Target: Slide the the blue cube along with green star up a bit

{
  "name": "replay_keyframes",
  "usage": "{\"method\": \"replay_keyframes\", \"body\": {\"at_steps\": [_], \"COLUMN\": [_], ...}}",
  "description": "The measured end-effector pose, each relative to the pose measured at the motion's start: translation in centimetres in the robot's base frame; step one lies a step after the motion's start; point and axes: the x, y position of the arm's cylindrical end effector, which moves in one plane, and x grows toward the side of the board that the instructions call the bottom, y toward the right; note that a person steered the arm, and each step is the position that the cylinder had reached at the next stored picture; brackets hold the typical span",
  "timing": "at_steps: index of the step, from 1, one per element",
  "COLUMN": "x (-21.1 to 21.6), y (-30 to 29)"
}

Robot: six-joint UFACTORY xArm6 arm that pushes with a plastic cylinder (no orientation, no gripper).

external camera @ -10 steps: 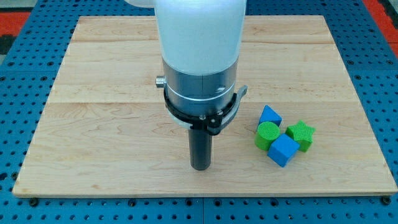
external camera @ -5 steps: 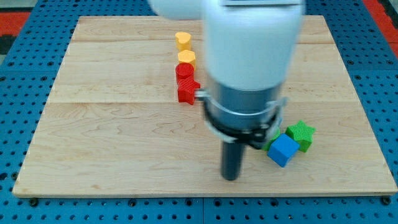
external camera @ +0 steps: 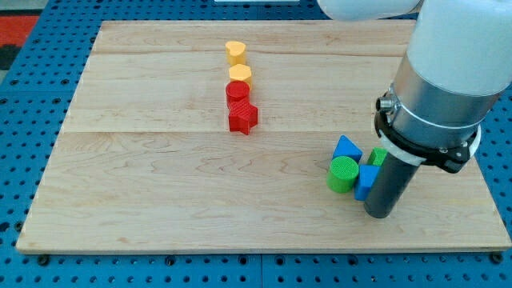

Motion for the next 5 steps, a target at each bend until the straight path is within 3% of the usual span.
{"method": "replay_keyframes", "body": {"at_steps": [3,5], "x": [-0.6,-4.3], "y": [2.2,2.9]}}
